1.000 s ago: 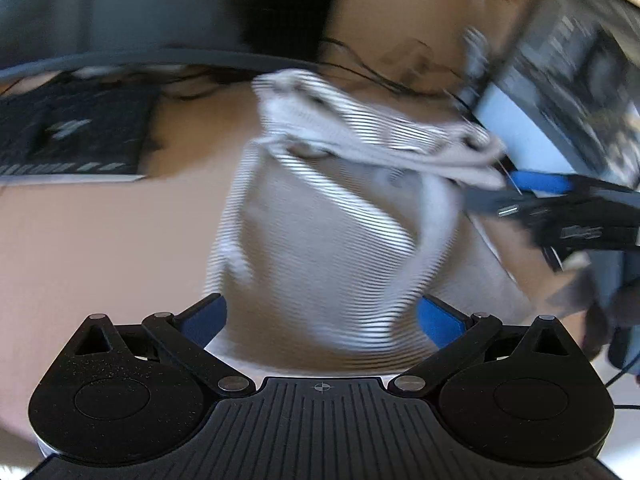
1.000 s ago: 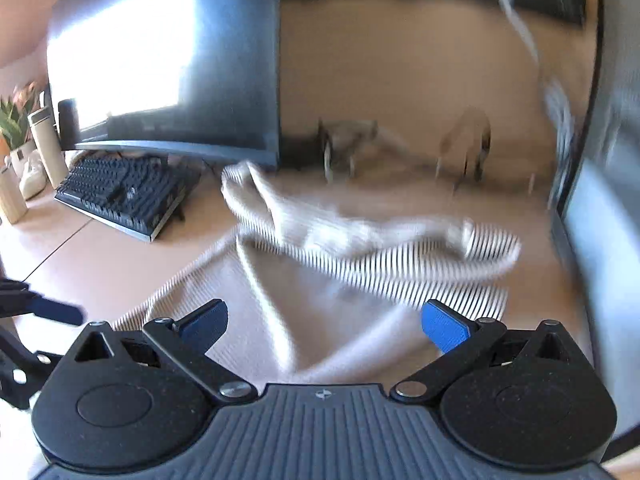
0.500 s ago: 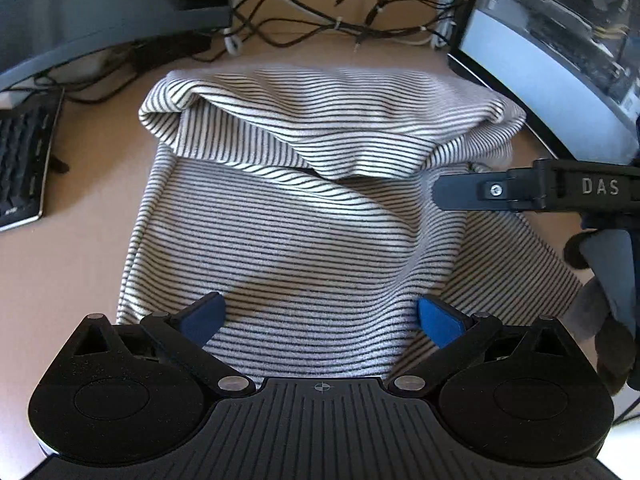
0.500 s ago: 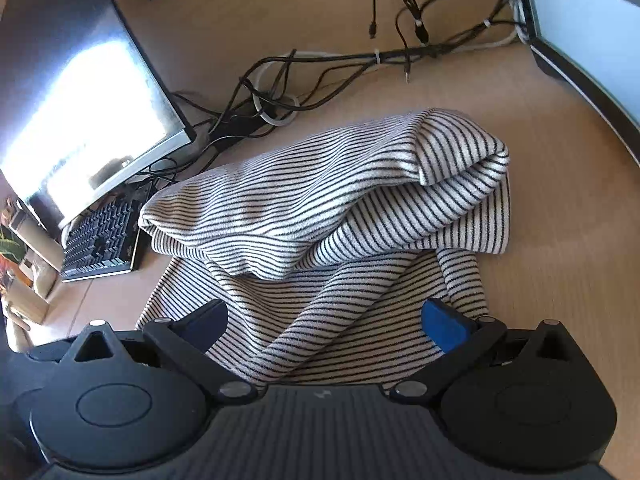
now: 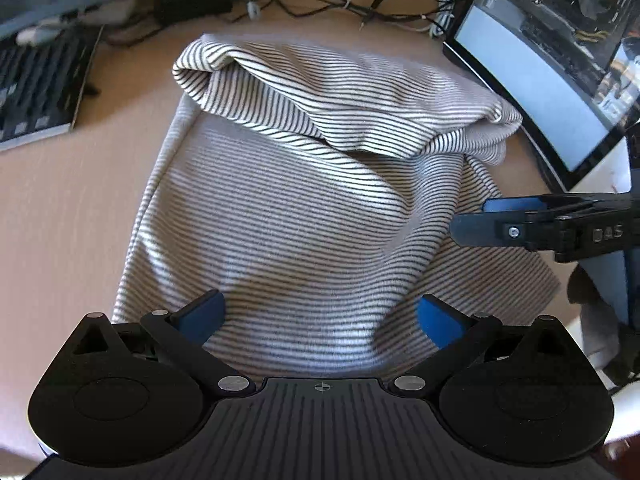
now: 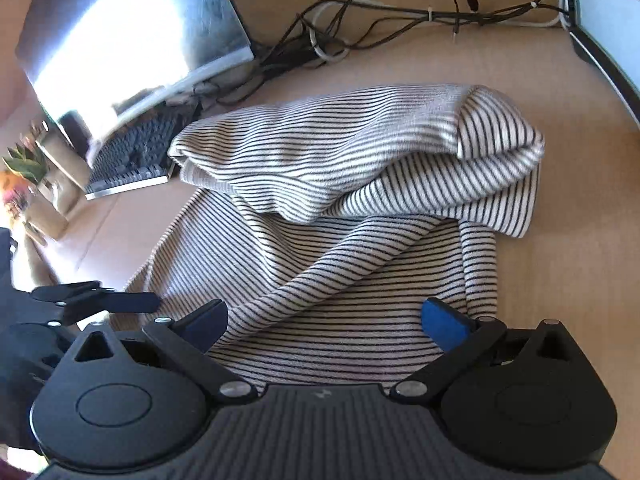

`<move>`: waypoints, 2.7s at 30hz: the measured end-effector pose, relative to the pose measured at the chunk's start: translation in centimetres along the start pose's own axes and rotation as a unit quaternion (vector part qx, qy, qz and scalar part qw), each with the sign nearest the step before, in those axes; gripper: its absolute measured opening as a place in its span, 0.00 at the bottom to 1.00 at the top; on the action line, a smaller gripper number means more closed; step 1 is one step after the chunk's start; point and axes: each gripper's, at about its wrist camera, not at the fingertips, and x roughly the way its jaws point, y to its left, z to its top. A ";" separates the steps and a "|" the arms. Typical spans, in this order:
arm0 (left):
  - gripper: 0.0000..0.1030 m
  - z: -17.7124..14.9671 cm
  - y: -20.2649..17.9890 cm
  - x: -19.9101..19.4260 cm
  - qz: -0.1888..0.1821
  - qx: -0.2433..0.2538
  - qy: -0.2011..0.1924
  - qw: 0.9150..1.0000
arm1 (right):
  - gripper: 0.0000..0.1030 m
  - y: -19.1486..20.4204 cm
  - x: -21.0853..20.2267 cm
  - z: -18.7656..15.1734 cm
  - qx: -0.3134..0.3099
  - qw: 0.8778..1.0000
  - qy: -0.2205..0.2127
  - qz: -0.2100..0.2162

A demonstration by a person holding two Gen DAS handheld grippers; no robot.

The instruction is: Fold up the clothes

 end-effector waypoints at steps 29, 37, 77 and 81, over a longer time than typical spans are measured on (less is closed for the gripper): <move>1.00 7.1 -3.5 4.8 0.036 0.076 -0.080 0.993 | 0.94 -5.8 -0.1 9.5 -0.005 0.968 -0.191 -0.162; 1.00 8.3 -4.2 8.8 0.035 0.128 -0.062 0.989 | 0.82 -9.3 0.1 6.5 0.059 0.970 -0.155 -0.178; 1.00 1.4 -2.8 3.1 0.016 0.126 -0.025 0.992 | 0.86 -7.3 -3.2 3.3 0.056 0.954 -0.157 -0.249; 1.00 2.2 -5.2 1.4 0.076 0.221 -0.114 0.966 | 0.35 -9.9 -1.8 4.5 0.118 0.964 -0.124 -0.204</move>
